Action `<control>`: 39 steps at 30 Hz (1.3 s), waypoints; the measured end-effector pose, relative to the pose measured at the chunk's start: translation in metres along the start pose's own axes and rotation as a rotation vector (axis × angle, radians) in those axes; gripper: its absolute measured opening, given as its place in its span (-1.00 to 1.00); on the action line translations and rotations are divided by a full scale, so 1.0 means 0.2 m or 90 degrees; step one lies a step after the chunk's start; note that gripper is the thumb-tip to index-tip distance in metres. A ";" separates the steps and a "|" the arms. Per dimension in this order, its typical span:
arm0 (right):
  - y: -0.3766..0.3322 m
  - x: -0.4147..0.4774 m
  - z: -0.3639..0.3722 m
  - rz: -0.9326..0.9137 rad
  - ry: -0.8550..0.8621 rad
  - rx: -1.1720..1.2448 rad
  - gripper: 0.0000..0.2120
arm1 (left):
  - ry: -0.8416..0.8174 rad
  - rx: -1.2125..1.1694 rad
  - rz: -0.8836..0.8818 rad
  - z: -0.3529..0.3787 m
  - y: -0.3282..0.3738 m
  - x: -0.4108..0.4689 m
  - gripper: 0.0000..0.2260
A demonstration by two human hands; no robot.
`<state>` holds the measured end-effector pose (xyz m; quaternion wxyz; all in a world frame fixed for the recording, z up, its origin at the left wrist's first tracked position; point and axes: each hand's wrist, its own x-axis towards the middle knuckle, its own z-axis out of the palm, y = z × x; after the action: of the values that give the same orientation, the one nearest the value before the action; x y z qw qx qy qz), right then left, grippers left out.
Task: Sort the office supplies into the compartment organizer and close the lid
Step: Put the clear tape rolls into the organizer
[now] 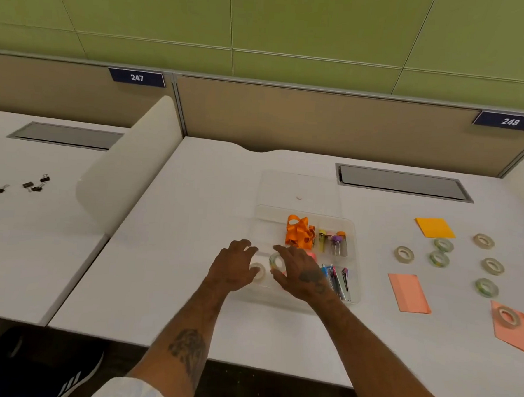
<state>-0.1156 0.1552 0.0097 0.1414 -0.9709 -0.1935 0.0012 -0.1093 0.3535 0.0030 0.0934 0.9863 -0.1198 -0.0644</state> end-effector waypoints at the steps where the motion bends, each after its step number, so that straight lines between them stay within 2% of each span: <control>1: 0.00 0.00 0.01 -0.007 -0.003 -0.006 -0.43 | 0.016 0.010 -0.003 0.00 -0.01 0.00 -0.49; 12: -0.02 0.05 0.05 -0.035 -0.014 -0.024 -0.34 | 0.059 0.111 -0.042 0.00 -0.09 0.00 -0.38; 23: 0.13 0.00 0.01 0.084 0.010 -0.129 -0.23 | 0.110 0.116 -0.031 0.00 -0.04 0.04 -0.30; 33: 0.46 -0.17 -0.09 0.193 0.029 -0.148 -0.24 | 0.101 0.123 0.063 0.02 0.33 0.27 -0.27; 39: 0.77 -0.30 -0.19 0.263 0.041 -0.140 -0.25 | 0.082 0.110 0.116 0.07 0.71 0.46 -0.34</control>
<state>-0.1117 -0.0142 -0.0001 0.0373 -0.9990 0.0148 -0.0216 -0.0546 0.1936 0.0082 0.0209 0.9778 -0.2075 0.0183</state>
